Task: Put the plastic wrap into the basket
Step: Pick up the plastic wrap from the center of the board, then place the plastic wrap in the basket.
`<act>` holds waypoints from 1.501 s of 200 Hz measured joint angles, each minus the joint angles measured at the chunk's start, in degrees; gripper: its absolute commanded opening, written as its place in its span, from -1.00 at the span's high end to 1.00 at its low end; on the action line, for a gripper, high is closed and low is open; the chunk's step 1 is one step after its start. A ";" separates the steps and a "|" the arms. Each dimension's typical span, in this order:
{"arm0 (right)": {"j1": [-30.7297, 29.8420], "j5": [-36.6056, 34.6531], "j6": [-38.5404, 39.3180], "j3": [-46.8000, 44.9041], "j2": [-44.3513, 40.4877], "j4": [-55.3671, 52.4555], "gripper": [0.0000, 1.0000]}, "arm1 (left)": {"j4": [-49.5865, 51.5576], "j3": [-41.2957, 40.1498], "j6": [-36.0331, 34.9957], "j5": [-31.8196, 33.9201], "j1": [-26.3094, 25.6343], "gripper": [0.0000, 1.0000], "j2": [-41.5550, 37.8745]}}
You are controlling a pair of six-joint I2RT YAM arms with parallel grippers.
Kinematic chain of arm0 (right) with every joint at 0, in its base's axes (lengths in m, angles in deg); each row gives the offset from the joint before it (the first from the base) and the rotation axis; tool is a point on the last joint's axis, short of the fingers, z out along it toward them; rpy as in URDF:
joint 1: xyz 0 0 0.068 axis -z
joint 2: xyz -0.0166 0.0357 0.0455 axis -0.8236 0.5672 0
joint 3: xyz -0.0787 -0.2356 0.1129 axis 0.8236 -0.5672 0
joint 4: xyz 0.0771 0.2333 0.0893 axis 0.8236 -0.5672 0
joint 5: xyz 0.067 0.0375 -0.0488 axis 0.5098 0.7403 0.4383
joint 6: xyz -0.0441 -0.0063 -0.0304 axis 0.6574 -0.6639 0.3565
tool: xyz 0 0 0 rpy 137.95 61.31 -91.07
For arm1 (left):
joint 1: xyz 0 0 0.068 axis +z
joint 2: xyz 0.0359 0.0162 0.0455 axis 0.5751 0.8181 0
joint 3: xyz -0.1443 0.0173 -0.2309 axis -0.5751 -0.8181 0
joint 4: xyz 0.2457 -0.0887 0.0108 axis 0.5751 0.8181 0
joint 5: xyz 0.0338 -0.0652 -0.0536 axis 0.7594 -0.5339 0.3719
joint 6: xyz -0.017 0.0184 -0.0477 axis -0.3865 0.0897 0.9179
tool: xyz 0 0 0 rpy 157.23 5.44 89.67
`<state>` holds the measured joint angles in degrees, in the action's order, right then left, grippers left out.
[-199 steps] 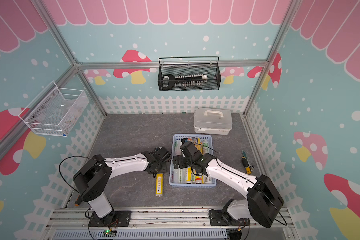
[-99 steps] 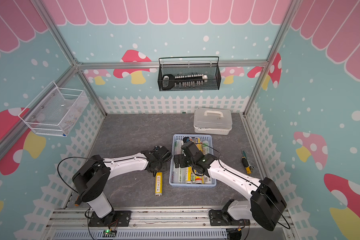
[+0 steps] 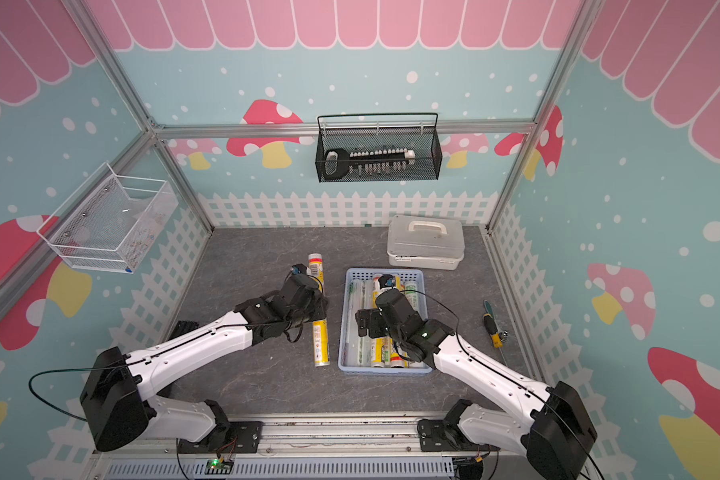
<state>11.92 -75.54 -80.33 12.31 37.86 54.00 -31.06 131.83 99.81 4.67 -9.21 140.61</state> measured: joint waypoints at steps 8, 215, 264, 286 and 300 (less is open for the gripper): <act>0.00 -0.59 -0.04 -0.52 -0.98 0.22 -0.97 | -0.90 0.00 -0.33 -0.83 0.00 0.76 -0.22; 1.11 -6.62 -0.50 -3.41 -8.63 -3.43 -0.98 | -10.05 10.64 4.24 -19.93 -0.83 0.74 19.58; 1.16 -6.51 -0.85 -3.41 -8.63 -3.43 -0.98 | -9.18 12.90 4.63 -21.09 -0.83 0.65 23.69; 1.16 -6.49 -0.87 -3.41 -8.61 -3.45 -0.98 | -8.39 14.16 4.63 -21.68 -0.83 0.57 25.94; 1.16 -6.49 -0.87 -3.43 -8.61 -3.43 -0.98 | -7.37 14.84 4.61 -21.81 -0.83 0.52 26.88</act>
<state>13.08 -82.03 -81.20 8.88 29.24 50.56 -38.42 146.67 104.42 -17.14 -10.04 167.49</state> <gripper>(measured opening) 0.988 0.389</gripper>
